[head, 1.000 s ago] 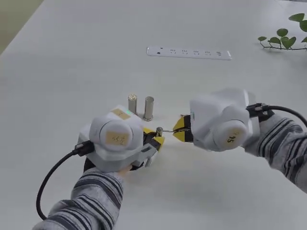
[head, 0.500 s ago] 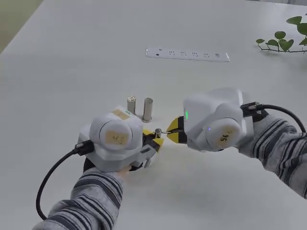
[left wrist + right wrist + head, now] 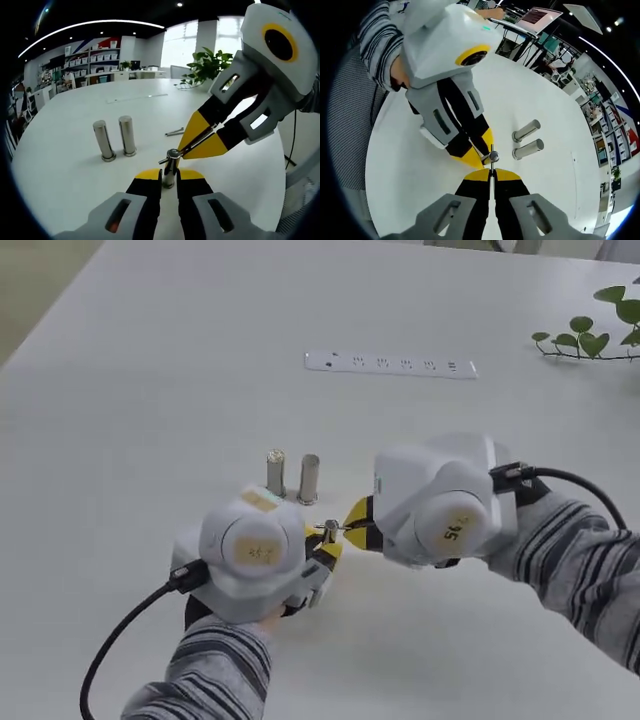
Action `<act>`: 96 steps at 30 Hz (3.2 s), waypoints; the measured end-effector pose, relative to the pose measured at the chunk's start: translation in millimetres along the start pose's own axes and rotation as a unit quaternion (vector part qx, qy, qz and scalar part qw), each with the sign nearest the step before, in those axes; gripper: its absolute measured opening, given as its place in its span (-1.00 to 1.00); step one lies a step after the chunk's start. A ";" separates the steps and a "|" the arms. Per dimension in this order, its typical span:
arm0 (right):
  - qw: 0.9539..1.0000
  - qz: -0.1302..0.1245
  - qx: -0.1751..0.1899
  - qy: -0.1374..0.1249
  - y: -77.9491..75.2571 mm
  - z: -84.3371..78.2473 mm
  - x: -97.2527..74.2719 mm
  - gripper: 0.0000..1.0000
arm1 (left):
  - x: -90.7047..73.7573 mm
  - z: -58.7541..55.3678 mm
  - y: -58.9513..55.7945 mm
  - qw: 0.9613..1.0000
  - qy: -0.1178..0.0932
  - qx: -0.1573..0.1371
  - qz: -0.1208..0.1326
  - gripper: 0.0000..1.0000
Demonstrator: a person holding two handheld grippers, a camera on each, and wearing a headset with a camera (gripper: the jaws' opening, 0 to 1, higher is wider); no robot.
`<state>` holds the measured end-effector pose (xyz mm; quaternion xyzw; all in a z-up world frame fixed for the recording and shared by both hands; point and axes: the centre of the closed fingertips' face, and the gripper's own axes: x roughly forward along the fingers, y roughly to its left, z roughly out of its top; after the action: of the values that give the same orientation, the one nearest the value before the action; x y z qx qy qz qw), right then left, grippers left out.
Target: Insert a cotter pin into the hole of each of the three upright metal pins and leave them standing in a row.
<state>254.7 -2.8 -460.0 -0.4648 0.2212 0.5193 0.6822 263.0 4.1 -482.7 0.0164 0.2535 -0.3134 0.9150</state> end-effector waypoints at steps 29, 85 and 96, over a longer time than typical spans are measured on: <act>0.997 0.015 0.071 -0.028 -0.8 0.8 -13.9 -1.00 | 0.6 -0.1 -0.7 1.000 -0.007 -0.002 -0.001 -0.88; 0.954 -0.035 0.293 -0.043 -7.4 -33.2 -21.8 -0.53 | -10.5 7.8 45.0 0.999 -0.017 0.012 0.033 -0.91; 0.950 -0.039 0.305 -0.047 -10.8 -33.7 -18.2 -0.54 | -16.0 12.9 71.7 0.997 -0.036 0.021 0.064 -0.91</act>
<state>264.0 -41.4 -457.2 -0.2176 0.3183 0.4209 0.8211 299.7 68.3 -473.1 0.0406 0.2123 -0.2601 0.9411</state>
